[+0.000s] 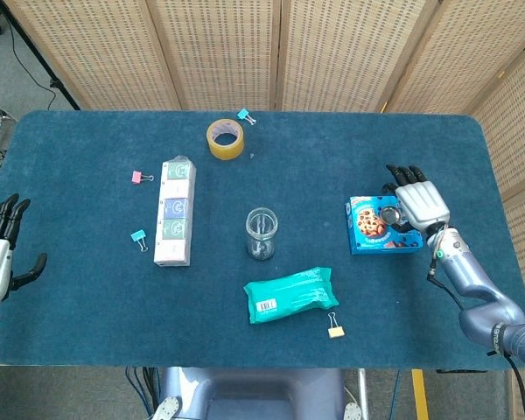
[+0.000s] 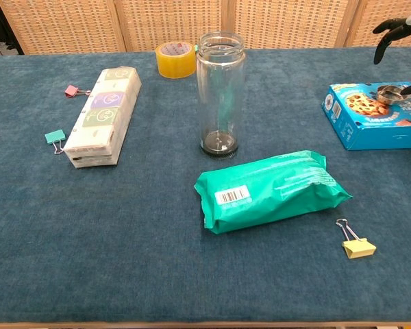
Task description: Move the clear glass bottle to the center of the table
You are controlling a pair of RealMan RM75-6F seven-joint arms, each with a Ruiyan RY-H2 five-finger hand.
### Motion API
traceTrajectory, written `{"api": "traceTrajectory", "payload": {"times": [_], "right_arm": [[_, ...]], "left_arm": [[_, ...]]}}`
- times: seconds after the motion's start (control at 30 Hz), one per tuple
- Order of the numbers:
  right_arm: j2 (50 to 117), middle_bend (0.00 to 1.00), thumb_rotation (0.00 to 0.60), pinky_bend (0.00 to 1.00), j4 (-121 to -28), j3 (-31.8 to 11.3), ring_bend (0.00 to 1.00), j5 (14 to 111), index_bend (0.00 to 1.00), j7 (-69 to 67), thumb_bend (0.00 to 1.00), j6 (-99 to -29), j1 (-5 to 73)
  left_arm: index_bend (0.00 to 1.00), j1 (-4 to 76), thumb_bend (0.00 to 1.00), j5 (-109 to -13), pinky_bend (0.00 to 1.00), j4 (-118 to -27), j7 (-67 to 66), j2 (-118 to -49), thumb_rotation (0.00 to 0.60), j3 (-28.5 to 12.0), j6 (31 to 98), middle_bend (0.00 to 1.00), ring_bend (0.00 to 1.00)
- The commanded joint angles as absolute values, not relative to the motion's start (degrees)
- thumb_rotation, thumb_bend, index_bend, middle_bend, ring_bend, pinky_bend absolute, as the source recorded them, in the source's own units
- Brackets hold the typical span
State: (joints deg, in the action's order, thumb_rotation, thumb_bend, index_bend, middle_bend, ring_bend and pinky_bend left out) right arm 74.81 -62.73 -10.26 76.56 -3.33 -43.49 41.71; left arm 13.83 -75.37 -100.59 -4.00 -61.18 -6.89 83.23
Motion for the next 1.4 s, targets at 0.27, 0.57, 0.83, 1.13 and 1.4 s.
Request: {"api": "traceTrajectory", "payload": {"times": [0.27, 0.57, 0.83, 1.13, 1.4], "right_arm": [[78.28, 0.0, 0.6, 0.0, -56.35, -9.04, 0.0, 78.31, 0.35, -7.09, 0.28, -42.83, 43.41], [79.63, 0.0, 0.6, 0.0, -53.82, -8.63, 0.0, 78.99, 0.41, -9.11, 0.42, -43.18, 44.13], [80.02, 0.0, 0.6, 0.0, -52.97, -7.76, 0.0, 79.19, 0.4, -9.85, 0.43, -42.53, 44.25], [81.0, 0.0, 0.6, 0.0, -51.66, -7.23, 0.0, 79.52, 0.49, -11.24, 0.48, -42.39, 44.47], [81.14, 0.0, 0.6, 0.0, -51.35, -7.17, 0.0, 80.12, 0.61, -11.96, 0.55, -44.13, 44.28]], "left_arm": [[0.0, 13.9, 0.34, -74.84, 0.0, -99.97, -4.56, -61.56, 0.6, -7.61, 82.2, 0.0, 0.0], [0.0, 13.98, 0.34, -74.32, 0.0, -99.66, -4.67, -61.68, 0.6, -8.07, 81.1, 0.0, 0.0], [0.0, 13.92, 0.34, -74.38, 0.0, -99.65, -4.75, -61.67, 0.6, -8.32, 80.73, 0.0, 0.0], [0.0, 13.72, 0.34, -74.71, 0.0, -99.57, -4.38, -61.62, 0.6, -8.51, 80.67, 0.0, 0.0], [0.0, 13.71, 0.34, -74.73, 0.0, -99.42, -4.1, -61.56, 0.6, -8.68, 80.25, 0.0, 0.0]]}}
